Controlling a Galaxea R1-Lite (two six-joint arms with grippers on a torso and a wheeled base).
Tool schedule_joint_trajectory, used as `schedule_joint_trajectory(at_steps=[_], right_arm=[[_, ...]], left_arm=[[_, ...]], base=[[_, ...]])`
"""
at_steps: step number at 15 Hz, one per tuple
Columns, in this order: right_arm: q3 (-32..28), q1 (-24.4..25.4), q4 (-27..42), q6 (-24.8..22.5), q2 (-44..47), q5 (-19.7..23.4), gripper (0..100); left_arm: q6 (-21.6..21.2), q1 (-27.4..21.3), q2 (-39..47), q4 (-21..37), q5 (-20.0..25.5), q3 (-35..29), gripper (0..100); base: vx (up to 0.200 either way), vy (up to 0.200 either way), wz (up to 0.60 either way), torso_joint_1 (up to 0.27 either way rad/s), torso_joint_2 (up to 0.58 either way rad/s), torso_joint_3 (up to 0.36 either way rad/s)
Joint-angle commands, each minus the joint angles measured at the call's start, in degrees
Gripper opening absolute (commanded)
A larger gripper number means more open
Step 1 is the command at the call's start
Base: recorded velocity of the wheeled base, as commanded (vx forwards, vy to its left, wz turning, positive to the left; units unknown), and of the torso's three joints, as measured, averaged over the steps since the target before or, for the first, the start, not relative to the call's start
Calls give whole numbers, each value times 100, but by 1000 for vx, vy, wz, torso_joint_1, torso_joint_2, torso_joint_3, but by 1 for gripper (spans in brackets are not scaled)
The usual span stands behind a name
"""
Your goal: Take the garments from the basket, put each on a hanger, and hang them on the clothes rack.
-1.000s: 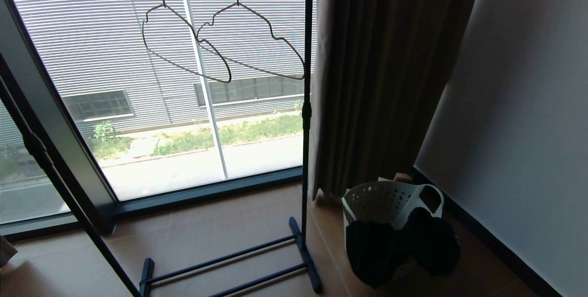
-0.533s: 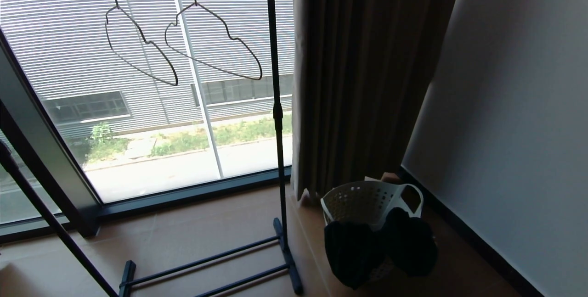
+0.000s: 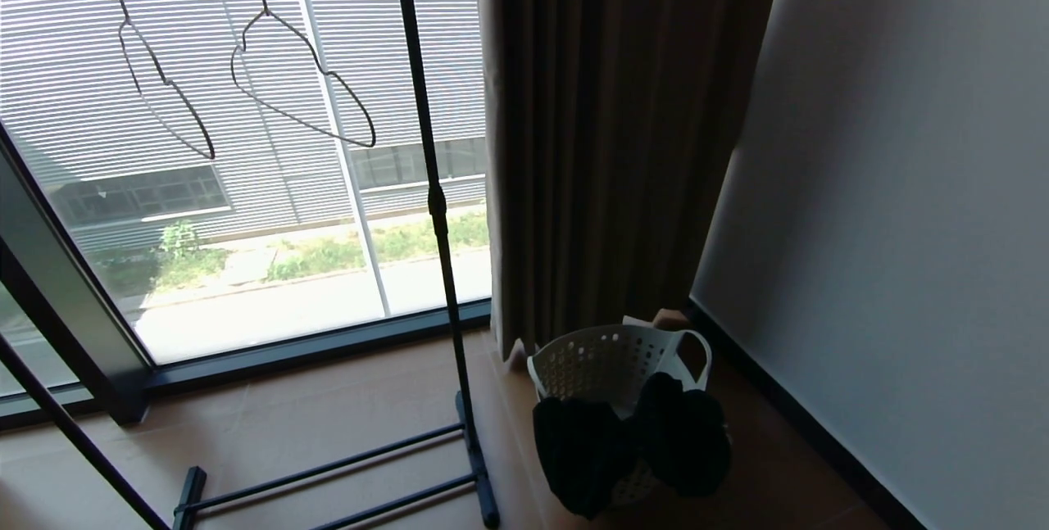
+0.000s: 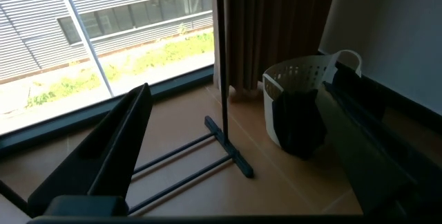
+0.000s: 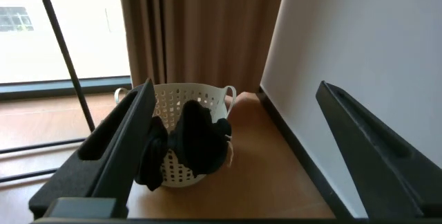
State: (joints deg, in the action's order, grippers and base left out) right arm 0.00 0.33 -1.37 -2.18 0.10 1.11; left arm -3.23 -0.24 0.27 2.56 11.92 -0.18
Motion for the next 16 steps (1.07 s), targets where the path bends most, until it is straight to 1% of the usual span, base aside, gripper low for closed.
schedule_joint_trajectory(at_steps=[1,3,8,9,14,16], right_arm=[[0,2,-4,-2,-1,3,100],[0,2,-4,-2,-1,3,100],[0,2,-4,-2,-1,3,100],[0,2,-4,-2,-1,3,100],[0,2,-4,-2,-1,12,100],[0,2,-4,-2,-1,12,100]], left_arm=[[7,-2,8,-1,3,1,100],[-2,-2,8,-1,-6,1,100],[7,-2,-9,-10,-32,1,100],[-64,-2,8,-19,-23,9,100],[-99,-2,8,-10,-32,9,100],[-108,-2,8,-10,-32,9,100]], base=[[200,0,0,-7,-2,12],[200,0,0,5,2,5],[0,0,0,0,0,0],[0,0,0,0,0,0],[0,0,0,0,0,0],[0,0,0,5,7,-88]])
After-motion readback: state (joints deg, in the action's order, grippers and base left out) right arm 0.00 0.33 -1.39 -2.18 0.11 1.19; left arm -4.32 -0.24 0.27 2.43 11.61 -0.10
